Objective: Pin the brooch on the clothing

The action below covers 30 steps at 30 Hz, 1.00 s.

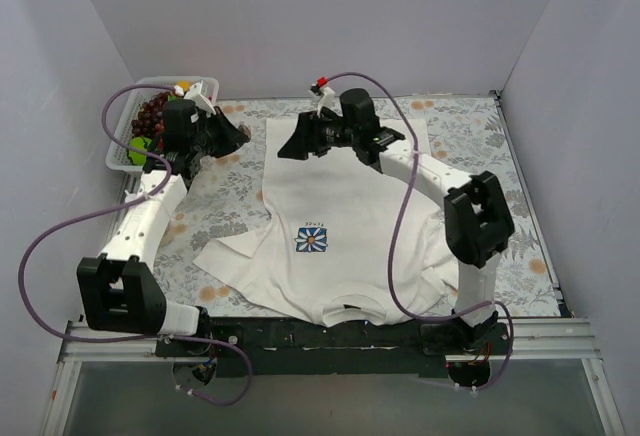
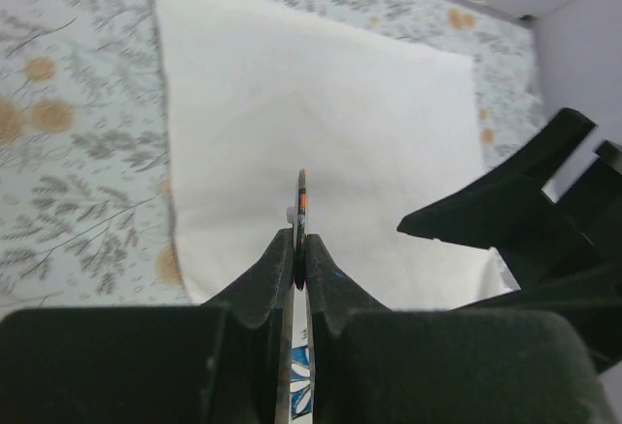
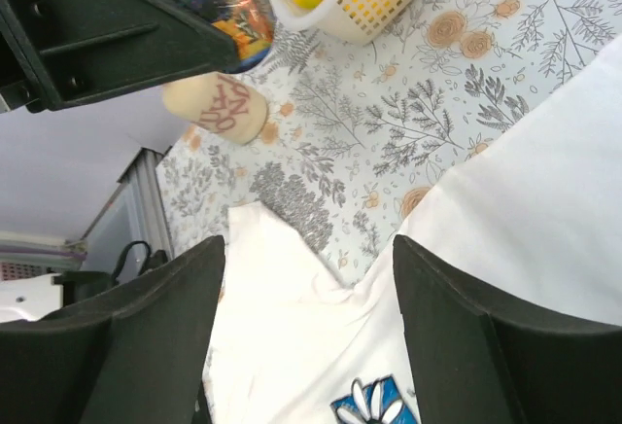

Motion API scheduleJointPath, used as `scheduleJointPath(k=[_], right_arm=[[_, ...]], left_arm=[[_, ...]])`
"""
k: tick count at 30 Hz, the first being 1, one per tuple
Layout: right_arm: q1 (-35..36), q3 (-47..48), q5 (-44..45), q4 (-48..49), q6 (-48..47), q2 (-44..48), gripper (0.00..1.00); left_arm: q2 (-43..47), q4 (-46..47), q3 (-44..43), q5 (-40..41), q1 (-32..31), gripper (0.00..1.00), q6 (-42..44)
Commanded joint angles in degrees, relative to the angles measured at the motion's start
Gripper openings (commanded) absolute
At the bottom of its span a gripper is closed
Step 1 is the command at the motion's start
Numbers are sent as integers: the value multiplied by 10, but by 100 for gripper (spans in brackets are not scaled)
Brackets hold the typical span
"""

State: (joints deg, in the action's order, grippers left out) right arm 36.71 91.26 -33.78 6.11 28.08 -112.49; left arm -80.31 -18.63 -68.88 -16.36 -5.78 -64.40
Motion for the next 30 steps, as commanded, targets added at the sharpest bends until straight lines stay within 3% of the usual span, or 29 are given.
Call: scheduleJointPath(k=[1,6,12,15,20,22,26,30], right_arm=[[-30,-103,-64,102,-4,121,83],[-44,-192,-89,164,29,206,83],[-50,-260,-100,186,51,283,78],[-59,-289,-89,185,53,314,73],[-83,-315,-82,188,54,351,62],[-88,-317,-91,200,62,352,50],[-88,-314,-110,217,76,343,36],[-88,-315,-128,237,91,330,36]], left_arm=[[70,83,42,-142,-6,0,17],[110,183,92,-235,-58,0,3],[84,214,88,-248,-174,0,34],[73,220,81,-247,-199,0,40],[68,232,77,-250,-204,0,38],[72,233,76,-249,-205,0,38],[73,234,74,-249,-205,0,38],[74,229,75,-244,-205,0,43]])
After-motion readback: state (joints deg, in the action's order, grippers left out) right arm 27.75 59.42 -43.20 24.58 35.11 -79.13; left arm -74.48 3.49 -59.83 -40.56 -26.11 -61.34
